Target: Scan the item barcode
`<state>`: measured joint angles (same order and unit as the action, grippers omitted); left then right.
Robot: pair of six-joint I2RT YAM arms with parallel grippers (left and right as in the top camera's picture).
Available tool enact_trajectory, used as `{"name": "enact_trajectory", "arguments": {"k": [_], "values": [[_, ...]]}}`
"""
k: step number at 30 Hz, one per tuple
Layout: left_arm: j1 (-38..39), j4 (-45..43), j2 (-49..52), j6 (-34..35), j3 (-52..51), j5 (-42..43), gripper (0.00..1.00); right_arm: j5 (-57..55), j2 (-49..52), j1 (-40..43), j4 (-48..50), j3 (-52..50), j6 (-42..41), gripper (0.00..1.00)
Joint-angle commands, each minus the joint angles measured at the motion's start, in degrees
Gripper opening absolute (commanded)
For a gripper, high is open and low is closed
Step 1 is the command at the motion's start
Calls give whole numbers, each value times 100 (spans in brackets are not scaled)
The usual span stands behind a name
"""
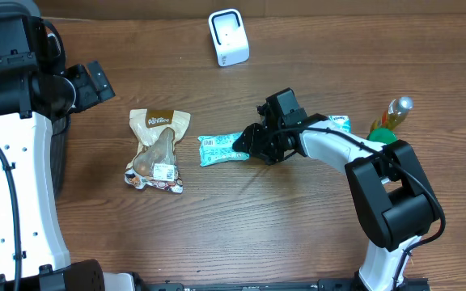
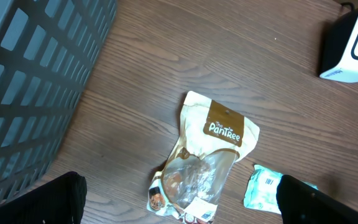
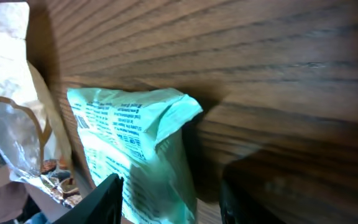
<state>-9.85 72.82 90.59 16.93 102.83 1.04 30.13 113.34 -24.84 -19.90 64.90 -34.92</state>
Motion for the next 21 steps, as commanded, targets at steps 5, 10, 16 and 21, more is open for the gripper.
{"name": "enact_trajectory", "arguments": {"k": [5,10,16,21], "values": [[13,2,7,-66,42,2,100,203,-103,4,286,-186,-133,41],[13,2,7,-66,42,2,100,216,-103,4,393,-186,-136,38],[13,2,7,-66,42,2,100,214,-103,4,498,-186,-286,38],[13,4,7,-66,42,2,100,212,-103,4,498,-186,-284,29]]}}
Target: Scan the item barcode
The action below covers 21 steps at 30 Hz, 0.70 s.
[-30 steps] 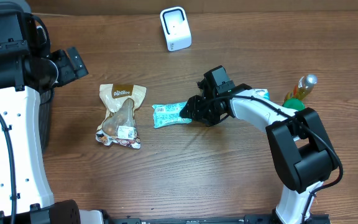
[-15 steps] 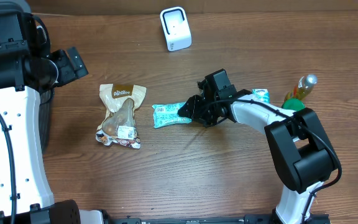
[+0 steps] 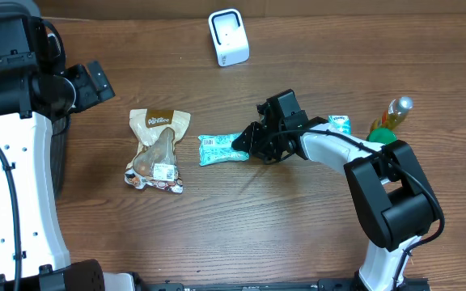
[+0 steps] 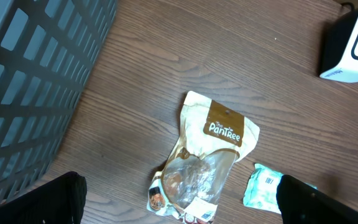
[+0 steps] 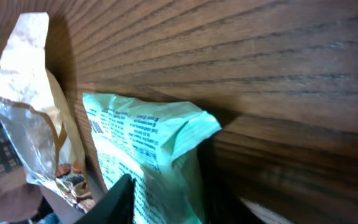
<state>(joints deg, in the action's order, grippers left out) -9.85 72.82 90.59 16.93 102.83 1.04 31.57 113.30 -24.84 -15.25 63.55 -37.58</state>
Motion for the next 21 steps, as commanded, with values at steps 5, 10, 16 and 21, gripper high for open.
{"name": "enact_trajectory", "arguments": {"k": [5,10,16,21], "values": [[13,2,7,-66,42,2,100,72,-98,4,17,-50,-15,21],[13,4,7,-66,42,2,100,72,-98,4,-4,-50,-15,20],[13,2,7,-66,42,2,100,72,-98,15,-24,-50,-15,20],[13,2,7,-66,42,2,100,468,-216,146,-70,-46,269,4]]}}
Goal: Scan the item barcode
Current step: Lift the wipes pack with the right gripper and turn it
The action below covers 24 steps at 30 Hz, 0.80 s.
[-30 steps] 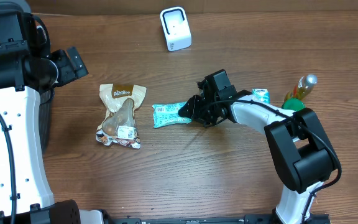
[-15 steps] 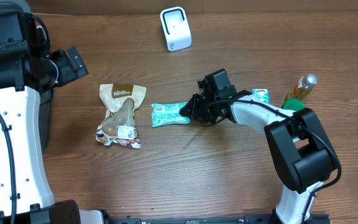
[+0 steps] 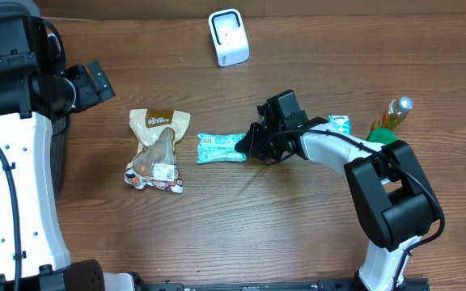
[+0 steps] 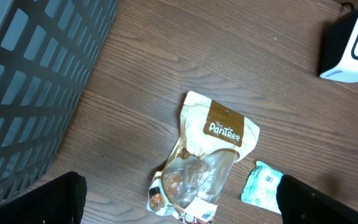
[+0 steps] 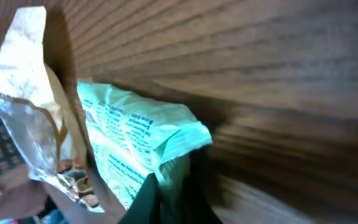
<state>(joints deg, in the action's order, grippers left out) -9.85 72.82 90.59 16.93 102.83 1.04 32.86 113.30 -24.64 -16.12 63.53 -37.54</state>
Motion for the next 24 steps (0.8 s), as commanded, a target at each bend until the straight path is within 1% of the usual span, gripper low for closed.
{"name": "enact_trajectory", "arguments": {"k": [1,3,7,8,12,15,24], "values": [[13,4,7,-66,42,2,100,431,-308,181,20,-42,474,4],[13,4,7,-66,42,2,100,671,-605,308,26,-42,929,4],[13,4,7,-66,42,0,100,1502,-1130,448,-20,-42,1941,4],[13,2,7,-66,42,2,100,1790,-1268,459,-96,-42,2339,4],[13,2,7,-66,42,2,99,1954,-1495,466,-638,-42,3185,4],[13,2,7,-66,42,2,100,1950,-1493,498,-903,-42,3209,4],[13,2,7,-66,42,2,100,1954,-1493,527,-988,-42,3204,4]]}}
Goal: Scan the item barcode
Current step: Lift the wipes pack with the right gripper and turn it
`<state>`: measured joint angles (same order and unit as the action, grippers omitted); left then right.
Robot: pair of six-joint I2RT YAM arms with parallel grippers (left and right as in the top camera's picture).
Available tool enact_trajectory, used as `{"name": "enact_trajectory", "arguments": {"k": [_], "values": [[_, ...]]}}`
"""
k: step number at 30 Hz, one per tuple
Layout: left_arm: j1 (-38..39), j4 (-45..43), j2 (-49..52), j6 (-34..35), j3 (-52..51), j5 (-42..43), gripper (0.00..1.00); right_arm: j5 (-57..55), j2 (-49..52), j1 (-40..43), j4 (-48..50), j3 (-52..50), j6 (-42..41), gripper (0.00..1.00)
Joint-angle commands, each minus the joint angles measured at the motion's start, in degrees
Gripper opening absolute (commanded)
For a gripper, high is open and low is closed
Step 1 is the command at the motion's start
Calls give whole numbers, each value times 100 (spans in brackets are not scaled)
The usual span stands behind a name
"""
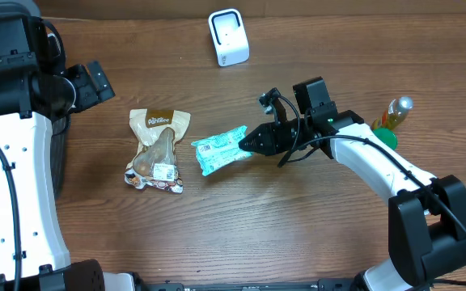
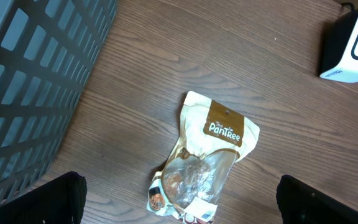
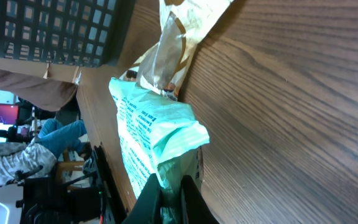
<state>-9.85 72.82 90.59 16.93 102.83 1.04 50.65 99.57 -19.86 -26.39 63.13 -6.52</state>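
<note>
A green snack packet point(image 1: 219, 150) hangs tilted just above the wooden table, right of centre, printed side showing in the right wrist view point(image 3: 154, 140). My right gripper point(image 1: 246, 144) is shut on its right end, the fingers point(image 3: 169, 196) pinching the crimped edge. The white barcode scanner point(image 1: 228, 37) stands at the back of the table, also visible in the left wrist view point(image 2: 352, 46). My left gripper point(image 2: 179, 202) is open, high above the table's left side, holding nothing.
A brown and clear snack pouch point(image 1: 158, 149) lies left of the packet. A dark slatted basket point(image 2: 30, 74) stands at the far left edge. A yellow bottle point(image 1: 396, 111) with a green object point(image 1: 383, 133) sits at the right edge.
My right gripper, then shut on the packet lying on the table, now holds it raised and tilted. The packet's end has left the left wrist view. The left arm has not moved.
My right gripper stood open around the packet's right end on the table. Its fingers were then closer on the packet, then shut on it while it lay nudged slightly left. Now the packet is lifted and tilted. The left arm stayed still throughout.
</note>
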Motion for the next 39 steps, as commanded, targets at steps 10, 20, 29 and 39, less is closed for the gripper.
{"name": "enact_trajectory", "arguments": {"k": [10,20,29,39], "values": [[13,2,7,-66,42,2,100,173,-120,48,55,-2,105,4],[13,2,7,-66,42,2,100,127,-120,48,57,-2,105,4],[13,2,7,-66,42,2,100,-177,-120,44,59,-2,105,4],[13,2,7,-66,42,2,100,-236,-120,42,125,-2,105,4]]}}
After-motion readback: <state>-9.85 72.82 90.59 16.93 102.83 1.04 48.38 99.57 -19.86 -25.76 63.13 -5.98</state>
